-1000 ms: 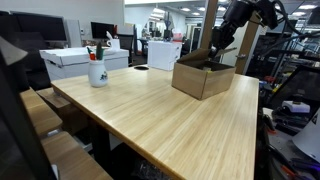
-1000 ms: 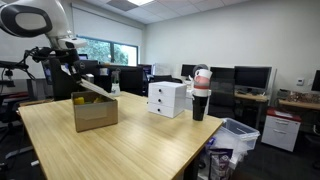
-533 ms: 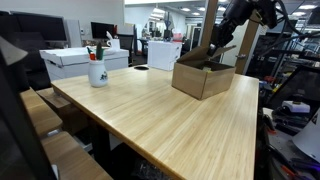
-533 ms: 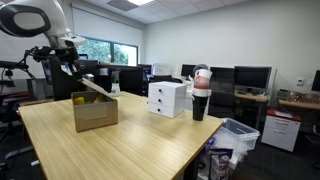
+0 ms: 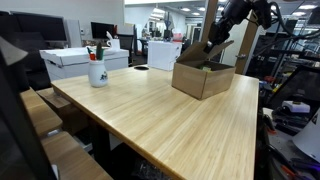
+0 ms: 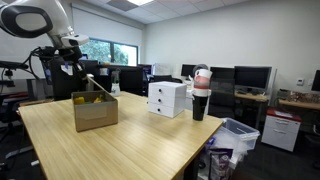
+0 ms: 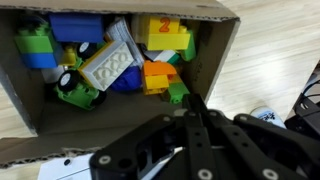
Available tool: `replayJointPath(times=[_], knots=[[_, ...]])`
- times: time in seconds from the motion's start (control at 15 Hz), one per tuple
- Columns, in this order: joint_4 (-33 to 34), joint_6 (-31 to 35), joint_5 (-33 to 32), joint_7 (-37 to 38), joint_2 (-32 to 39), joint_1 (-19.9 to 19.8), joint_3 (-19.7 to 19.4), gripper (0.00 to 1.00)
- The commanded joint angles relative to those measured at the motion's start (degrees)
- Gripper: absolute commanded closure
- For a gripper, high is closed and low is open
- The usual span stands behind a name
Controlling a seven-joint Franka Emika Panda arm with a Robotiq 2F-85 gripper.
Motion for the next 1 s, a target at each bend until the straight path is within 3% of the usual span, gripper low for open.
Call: replayJointPath(times=[0.0,0.93], knots=[[0.13,1.39,-1.28,-3.19,0.79,0.23,-1.53,0.96],[10.02,-1.92,-8.00,-1.66,8.74,-1.65,0.38,0.96]])
